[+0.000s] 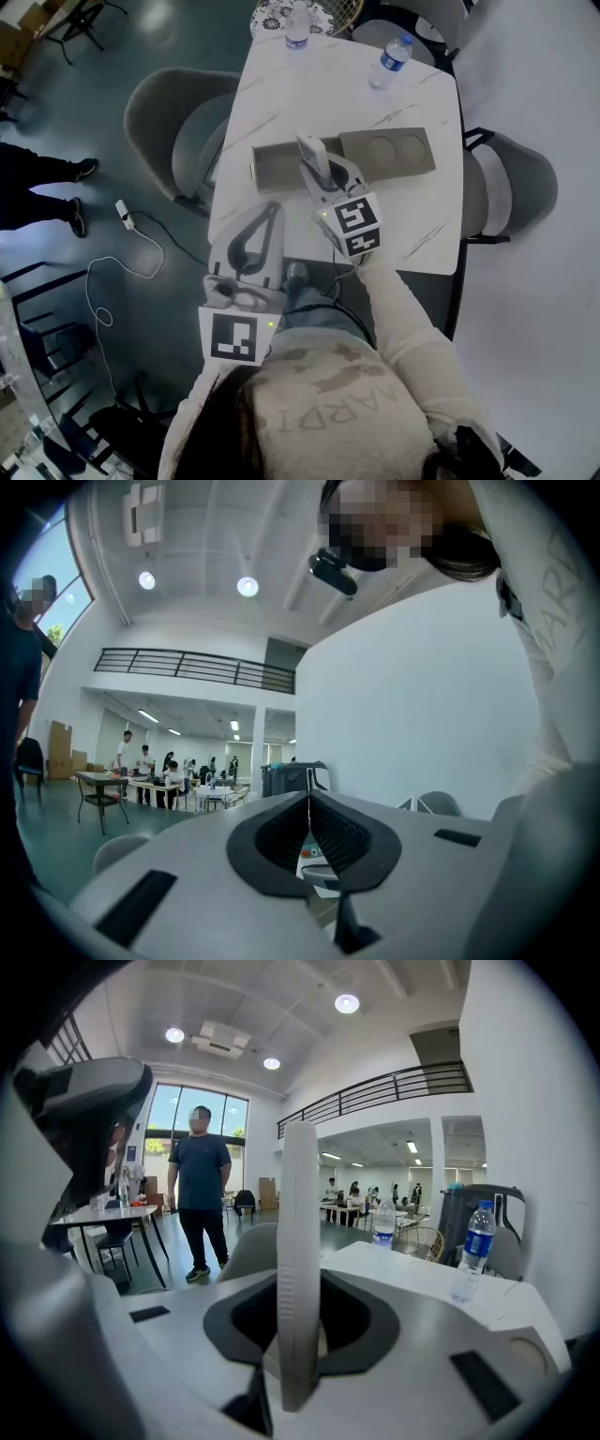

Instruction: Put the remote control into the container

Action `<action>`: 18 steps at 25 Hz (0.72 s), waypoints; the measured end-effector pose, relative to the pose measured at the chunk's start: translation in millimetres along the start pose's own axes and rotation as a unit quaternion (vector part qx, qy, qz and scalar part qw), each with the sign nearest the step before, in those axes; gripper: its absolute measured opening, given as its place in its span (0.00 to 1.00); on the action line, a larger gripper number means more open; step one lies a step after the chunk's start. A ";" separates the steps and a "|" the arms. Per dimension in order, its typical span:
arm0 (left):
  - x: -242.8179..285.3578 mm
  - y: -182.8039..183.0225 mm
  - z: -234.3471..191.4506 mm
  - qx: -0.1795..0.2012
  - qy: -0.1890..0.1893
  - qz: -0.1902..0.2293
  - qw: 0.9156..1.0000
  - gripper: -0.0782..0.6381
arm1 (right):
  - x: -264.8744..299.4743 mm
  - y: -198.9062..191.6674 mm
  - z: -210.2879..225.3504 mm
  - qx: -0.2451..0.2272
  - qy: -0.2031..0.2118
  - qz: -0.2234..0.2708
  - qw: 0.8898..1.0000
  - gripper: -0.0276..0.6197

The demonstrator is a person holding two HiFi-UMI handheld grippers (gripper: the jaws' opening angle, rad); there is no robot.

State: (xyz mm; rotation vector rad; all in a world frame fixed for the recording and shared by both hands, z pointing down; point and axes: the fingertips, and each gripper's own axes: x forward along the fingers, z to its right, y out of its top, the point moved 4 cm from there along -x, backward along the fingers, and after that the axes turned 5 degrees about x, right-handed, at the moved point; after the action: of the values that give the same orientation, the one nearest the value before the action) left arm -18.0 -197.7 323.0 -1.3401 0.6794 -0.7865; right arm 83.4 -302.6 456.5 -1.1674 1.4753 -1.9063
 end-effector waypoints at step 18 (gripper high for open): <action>16.0 -22.0 -24.1 -0.018 0.032 -0.017 0.999 0.13 | 71.4 -62.3 4.6 -0.270 0.060 -0.195 0.941 0.18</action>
State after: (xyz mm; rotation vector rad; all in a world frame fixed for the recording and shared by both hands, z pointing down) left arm -30.6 -225.9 342.2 -1.3675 0.7252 -0.8508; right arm 57.6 -340.5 539.6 -1.7187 2.0413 -1.8950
